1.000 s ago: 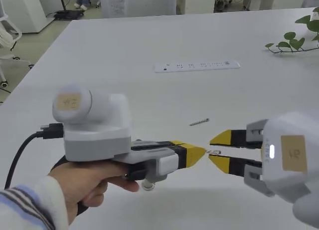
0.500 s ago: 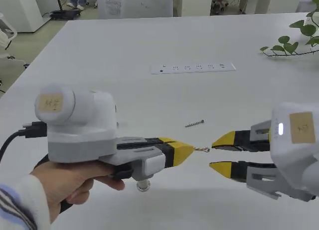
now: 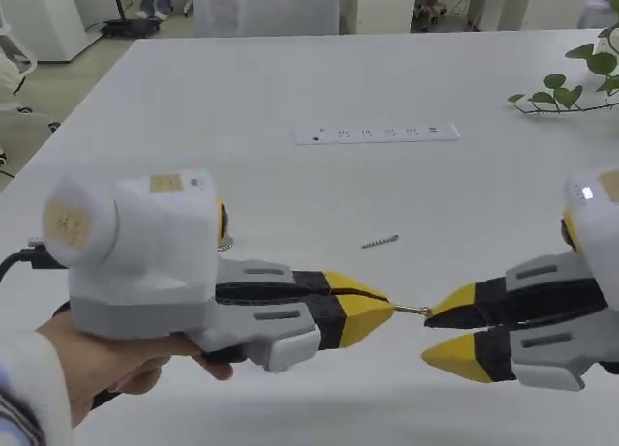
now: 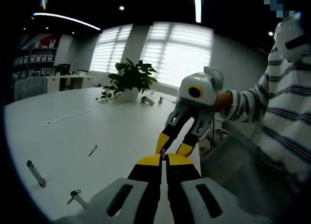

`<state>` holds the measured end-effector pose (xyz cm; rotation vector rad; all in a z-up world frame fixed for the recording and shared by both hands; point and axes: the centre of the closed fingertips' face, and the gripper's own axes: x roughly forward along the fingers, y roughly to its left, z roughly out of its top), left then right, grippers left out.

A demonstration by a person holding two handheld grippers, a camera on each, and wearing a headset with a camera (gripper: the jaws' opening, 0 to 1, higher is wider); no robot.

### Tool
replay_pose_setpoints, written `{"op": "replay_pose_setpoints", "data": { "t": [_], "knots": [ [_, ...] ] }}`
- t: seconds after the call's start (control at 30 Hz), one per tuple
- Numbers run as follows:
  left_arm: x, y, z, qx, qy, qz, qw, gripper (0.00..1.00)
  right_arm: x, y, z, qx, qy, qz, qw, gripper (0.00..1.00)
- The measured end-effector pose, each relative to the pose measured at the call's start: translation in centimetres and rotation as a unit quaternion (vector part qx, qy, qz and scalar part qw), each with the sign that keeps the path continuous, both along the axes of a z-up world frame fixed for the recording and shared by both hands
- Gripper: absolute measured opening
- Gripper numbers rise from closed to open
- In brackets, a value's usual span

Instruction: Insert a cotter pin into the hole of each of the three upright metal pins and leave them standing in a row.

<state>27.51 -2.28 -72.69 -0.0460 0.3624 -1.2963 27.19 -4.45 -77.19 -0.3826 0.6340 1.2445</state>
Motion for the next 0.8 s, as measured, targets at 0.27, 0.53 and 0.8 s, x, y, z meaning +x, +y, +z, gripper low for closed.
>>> {"op": "replay_pose_setpoints", "data": {
  "t": [0.27,0.53,0.8],
  "knots": [
    [-0.5,-0.2,-0.5,0.02,-0.011,-0.022,0.9995,0.01,-0.3,0.6,0.2,0.014,0.014,0.008,0.9998,0.13],
    [-0.7,-0.1,-1.3,0.032,-0.008,-0.029,0.999,0.01,-0.9,1.1,0.2,0.016,0.02,0.025,0.9994,0.1],
    [-1.1,0.1,-1.2,0.022,0.0,-0.034,0.9992,0.01,-1.4,1.4,0.2,0.014,0.025,0.038,0.9989,0.06]
  ]
}}
